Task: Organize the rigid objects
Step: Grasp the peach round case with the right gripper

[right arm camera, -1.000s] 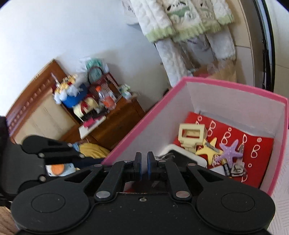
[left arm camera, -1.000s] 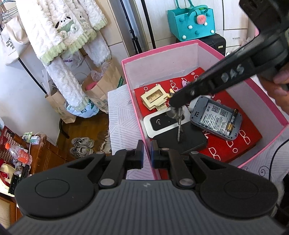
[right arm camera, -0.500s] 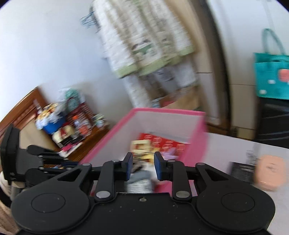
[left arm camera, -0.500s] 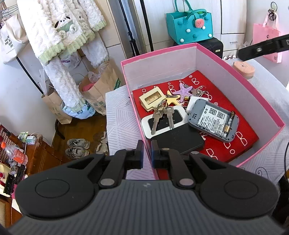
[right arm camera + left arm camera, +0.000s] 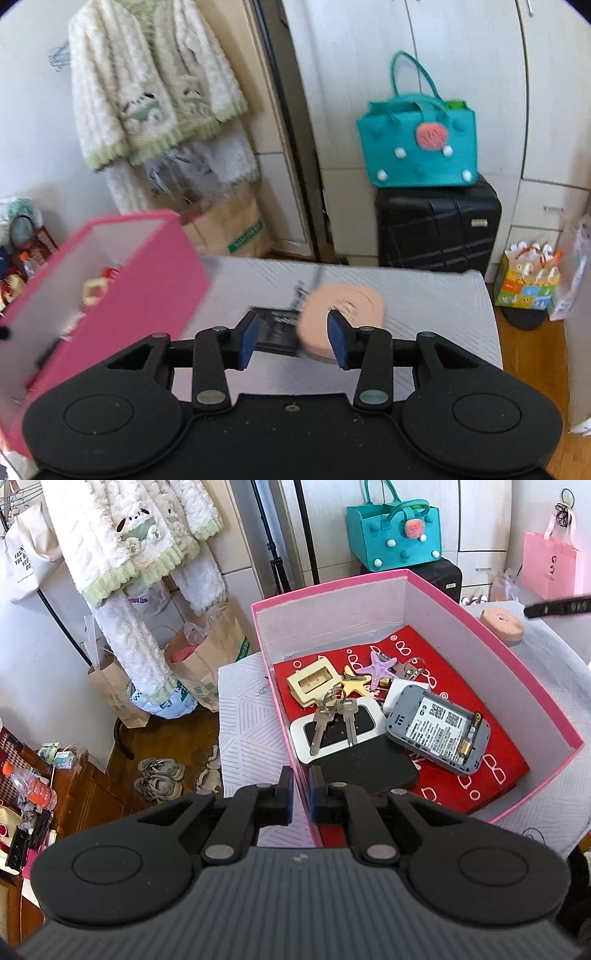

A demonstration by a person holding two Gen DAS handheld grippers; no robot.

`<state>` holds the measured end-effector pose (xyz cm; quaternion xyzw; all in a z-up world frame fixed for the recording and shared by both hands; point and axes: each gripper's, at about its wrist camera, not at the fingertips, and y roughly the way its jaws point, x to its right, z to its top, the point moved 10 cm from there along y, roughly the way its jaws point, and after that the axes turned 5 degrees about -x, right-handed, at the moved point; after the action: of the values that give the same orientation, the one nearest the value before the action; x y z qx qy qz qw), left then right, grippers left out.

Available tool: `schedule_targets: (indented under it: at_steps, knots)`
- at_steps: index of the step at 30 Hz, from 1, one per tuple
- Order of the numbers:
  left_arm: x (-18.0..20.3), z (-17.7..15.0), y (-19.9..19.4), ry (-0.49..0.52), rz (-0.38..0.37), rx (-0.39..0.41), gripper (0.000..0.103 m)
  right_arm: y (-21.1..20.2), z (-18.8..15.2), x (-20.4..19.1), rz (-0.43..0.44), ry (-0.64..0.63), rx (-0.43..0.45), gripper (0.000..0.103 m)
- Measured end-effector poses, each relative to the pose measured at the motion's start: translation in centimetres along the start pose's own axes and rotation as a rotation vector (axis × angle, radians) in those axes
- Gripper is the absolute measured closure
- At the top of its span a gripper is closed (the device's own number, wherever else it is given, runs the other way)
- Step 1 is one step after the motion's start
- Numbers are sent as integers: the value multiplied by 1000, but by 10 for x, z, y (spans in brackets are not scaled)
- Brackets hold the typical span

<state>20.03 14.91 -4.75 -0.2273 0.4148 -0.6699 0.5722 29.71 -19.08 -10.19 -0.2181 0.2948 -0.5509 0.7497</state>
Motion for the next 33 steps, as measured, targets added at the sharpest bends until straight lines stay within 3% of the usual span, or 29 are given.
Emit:
schedule_targets:
  at_steps: [6,8,16,25,30,33]
  knots:
    - [-2,4,1,-5,14,-6,95,35,-7,15,-77,-123,10,41]
    - [-2,4,1,-5,20,-9,95,41,-8,17,-80,-135,13,31]
    - [-1,6,2,-15,32,-15,95,60,-8,22,-105,-177,1,20]
    - [-2,7,4,-26,24,-20,95,75,-4,27,-101,-140,0,17]
    - [-3,9,6,-30,25,-17,95,79,0,36,-87,-48,7,21]
    - [-5,10,9,-40,25,-15,95,67,-2,26,-121,-109,16,22]
